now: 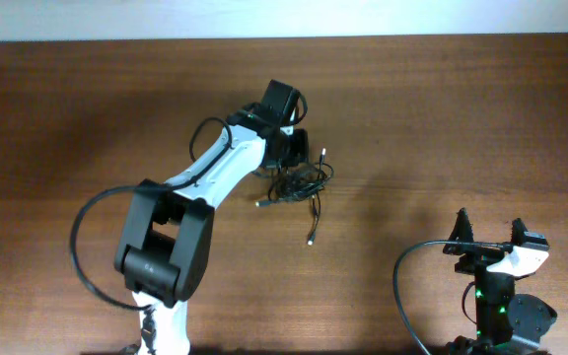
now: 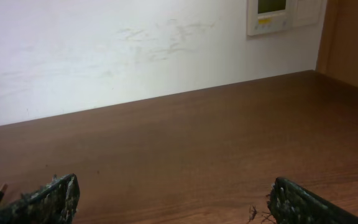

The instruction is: Untangle cables

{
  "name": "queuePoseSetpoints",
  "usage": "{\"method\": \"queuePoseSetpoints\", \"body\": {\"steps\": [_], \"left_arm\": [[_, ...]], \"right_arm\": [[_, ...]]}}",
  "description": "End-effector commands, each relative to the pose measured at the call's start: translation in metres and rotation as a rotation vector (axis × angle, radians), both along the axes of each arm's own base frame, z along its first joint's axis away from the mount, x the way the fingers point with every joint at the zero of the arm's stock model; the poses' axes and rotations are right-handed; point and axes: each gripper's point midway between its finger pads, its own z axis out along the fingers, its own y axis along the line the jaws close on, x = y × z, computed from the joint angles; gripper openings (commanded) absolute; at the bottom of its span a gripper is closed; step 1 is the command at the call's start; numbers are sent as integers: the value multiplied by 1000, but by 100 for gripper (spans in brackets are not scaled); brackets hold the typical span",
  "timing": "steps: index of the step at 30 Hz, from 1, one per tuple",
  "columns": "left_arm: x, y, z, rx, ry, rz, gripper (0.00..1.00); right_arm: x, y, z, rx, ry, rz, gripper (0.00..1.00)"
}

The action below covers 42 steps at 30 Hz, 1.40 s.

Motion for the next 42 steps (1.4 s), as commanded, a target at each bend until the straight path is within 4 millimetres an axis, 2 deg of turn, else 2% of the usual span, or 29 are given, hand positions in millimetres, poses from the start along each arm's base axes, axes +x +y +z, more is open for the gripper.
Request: {"method": "queuePoseSetpoints", "body": {"steps": [1,2,3,4,8,9,14,17,19,21,23,26,28,32,35,38,40,42], "left_arm": [[23,-7,112,-40,-291,-132,0],[22,-7,134,-57,-336,-130,0],[17,-5,175,-89,-418,-126,0],[11,-2,198,-106,-464,-124,0],[-16,-2,262,-202,-572,-159,0],[-22,-3,272,-226,-584,-173,0],[-33,-5,268,-242,-542,-197,0],[-37,-10,269,-273,-530,-223,0],[-39,-13,269,-286,-525,-234,0],[-41,-14,269,-292,-522,-239,0],[-42,-14,268,-291,-516,-241,0],[-41,-15,270,-295,-522,-241,0],[-40,-15,271,-298,-526,-239,0],[-38,-16,274,-318,-524,-214,0],[-33,-18,283,-353,-547,-184,0],[-25,-17,291,-375,-570,-130,0],[-16,-9,295,-361,-594,-57,0],[-3,2,302,-337,-647,4,0]], "right_arm": [[0,0,-2,6,1,-1,99],[0,0,-2,6,1,-1,99],[0,0,-2,6,1,-1,99],[0,0,-2,6,1,-1,99],[0,0,-2,6,1,-1,99],[0,0,-2,6,1,-1,99],[0,4,1,4,-12,26,99],[1,41,1,15,-12,241,99],[-8,81,1,133,-1,472,99],[-10,85,6,121,-17,501,99],[-15,98,21,212,-56,584,99],[-27,117,35,248,-77,712,99],[-30,120,47,282,-77,732,99],[-36,130,87,285,-62,808,99],[-23,137,125,351,44,943,99],[0,140,160,437,165,1167,99],[27,138,169,485,214,1225,99],[68,143,155,550,276,1194,99]]}}
